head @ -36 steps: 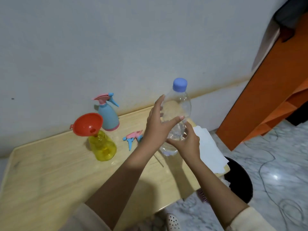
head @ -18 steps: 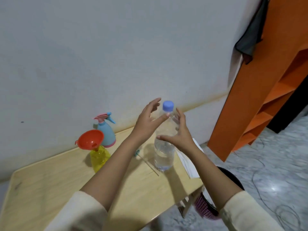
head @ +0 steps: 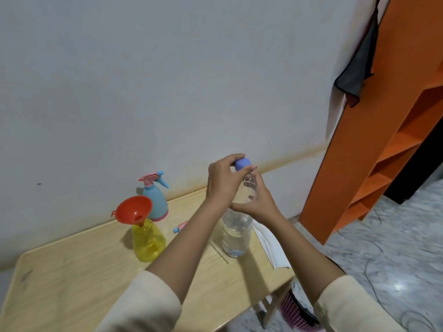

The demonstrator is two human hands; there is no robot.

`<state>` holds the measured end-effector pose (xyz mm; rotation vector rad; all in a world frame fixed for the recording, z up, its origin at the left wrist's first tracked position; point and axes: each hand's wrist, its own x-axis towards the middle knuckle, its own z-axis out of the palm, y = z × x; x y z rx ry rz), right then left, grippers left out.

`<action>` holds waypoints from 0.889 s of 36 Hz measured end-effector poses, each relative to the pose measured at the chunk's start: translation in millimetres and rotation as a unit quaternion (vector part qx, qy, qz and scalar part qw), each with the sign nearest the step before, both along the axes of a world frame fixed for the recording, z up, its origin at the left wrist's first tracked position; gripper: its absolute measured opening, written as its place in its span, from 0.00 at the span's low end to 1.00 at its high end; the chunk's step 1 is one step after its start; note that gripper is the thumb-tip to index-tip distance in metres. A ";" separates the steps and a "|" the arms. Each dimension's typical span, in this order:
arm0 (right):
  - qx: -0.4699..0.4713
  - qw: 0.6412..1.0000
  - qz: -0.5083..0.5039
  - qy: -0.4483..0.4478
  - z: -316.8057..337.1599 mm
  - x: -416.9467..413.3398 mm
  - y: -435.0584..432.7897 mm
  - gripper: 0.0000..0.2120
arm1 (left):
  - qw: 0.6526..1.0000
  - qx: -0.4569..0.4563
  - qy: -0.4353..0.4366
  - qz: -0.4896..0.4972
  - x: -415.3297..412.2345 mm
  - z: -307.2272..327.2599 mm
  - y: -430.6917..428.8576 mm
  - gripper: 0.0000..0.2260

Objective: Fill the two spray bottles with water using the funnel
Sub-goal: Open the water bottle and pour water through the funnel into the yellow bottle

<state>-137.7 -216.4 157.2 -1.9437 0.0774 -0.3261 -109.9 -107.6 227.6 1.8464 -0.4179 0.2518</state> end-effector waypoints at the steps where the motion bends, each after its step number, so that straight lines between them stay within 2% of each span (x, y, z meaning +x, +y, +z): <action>1: 0.001 1.000 -0.001 -0.003 -0.7 0.0 0.4 0.45 | 0.999 -0.010 -0.005 0.032 -2.7 -0.6 -1.9 0.17; 4: 0.005 1.000 0.003 -0.002 -1.5 -3.3 -0.1 0.44 | 0.999 -0.012 0.013 0.047 -0.1 4.6 -0.5 0.16; 7: 0.008 1.000 0.019 0.000 0.0 -6.0 -3.6 0.45 | 0.996 0.030 0.053 -0.073 11.8 15.4 9.1 0.13; 10: 0.016 0.999 0.027 0.016 1.5 -4.3 -5.9 0.46 | 0.969 0.083 0.095 -0.212 18.9 20.3 17.6 0.13; 14: 0.031 0.998 0.038 0.034 1.1 -2.4 -11.2 0.44 | 0.939 0.122 0.132 -0.293 25.0 19.2 25.7 0.16; 16: 0.030 0.998 0.043 0.036 -0.1 -1.7 -11.4 0.45 | 0.944 0.133 0.116 -0.279 26.7 18.0 27.0 0.15; 19: 0.038 0.998 0.030 0.029 0.0 0.2 -8.6 0.47 | 0.967 0.141 0.069 -0.200 23.0 13.4 20.8 0.12; 23: 0.043 0.998 0.032 0.020 -2.0 3.3 -7.7 0.45 | 0.996 0.046 0.038 -0.067 7.3 2.8 4.9 0.11; 26: 0.048 0.998 0.027 0.020 -4.6 4.8 -8.9 0.45 | 0.999 -0.008 0.025 0.019 -0.8 0.7 -4.5 0.12; 29: 0.043 0.999 0.026 0.021 -3.3 3.1 -11.2 0.46 | 0.999 -0.009 0.036 0.007 1.7 2.2 -6.1 0.13; 32: 0.047 0.998 0.032 0.023 -2.2 2.6 -11.3 0.47 | 0.994 -0.003 0.079 -0.079 11.3 4.5 2.5 0.14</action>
